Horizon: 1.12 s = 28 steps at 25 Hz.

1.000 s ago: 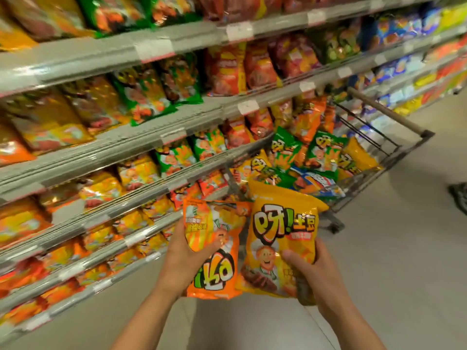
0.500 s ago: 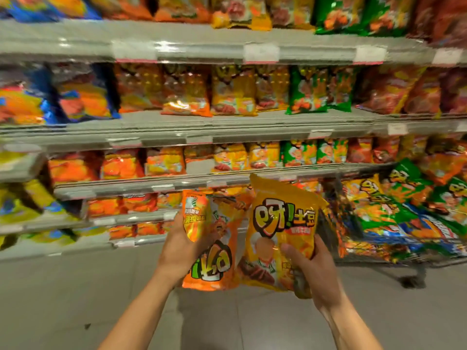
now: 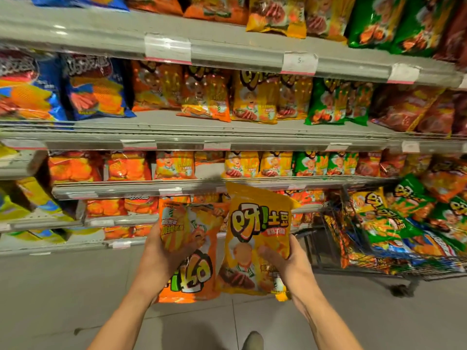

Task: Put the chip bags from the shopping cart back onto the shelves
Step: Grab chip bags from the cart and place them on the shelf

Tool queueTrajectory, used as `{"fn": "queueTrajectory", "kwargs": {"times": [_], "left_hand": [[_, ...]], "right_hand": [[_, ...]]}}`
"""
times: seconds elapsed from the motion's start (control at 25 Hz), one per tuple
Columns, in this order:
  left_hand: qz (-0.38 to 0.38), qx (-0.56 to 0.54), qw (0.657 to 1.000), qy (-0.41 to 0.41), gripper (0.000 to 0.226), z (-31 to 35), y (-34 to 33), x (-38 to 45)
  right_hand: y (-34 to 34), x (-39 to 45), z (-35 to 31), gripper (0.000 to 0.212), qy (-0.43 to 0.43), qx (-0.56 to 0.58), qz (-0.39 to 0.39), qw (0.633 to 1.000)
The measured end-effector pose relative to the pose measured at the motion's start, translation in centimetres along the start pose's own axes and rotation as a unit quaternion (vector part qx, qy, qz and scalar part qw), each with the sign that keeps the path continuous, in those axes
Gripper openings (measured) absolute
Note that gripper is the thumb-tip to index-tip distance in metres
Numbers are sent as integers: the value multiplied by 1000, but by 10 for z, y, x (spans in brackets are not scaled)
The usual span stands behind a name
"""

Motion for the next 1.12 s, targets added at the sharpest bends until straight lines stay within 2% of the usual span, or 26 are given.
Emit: {"fn": "queueTrajectory", "kwargs": {"times": [0.12,0.2,0.28,0.52,0.68,0.8,0.92,1.04,1.12], "left_hand": [[33,67,996,40,82,0,2,18],[36,61,995,65,89,-1,-6,35],[44,52,995,75,84,2,-15,54],[100,48,990,84,75,39,-43,117],[135,50,987,66,68,78,-61,152],[174,64,981,57,61,95,-62,159],[200,47,977,53,68,94,-58,156],[212,18,976,54,68,88,-52,148],[220,8,973,63,63,85,-47,142]], "right_hand": [[8,20,3,52,-21,12,5,1000],[16,38,2,58,-24,16,-4,1000],[28,62,-8,65,-19,9,-15,1000],[81,145,-64,57,0,-54,-34,998],[128,205,-132,46,40,-45,-45,997],[172,262,-186,36,85,-5,-10,996],[200,320,-237,41,144,-10,8,990],[208,362,-259,53,165,-62,-24,984],[211,373,-253,44,158,-77,-34,984]]}}
Point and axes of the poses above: each hand's wrist, its own x-axis towards the middle knuckle, its own y-axis out of the back of the hand, z = x × y, the point moved 9 cm from there along x, towards the middle knuckle, and after that the axes turned 8 degrees about -z, right-handed, at the moved point
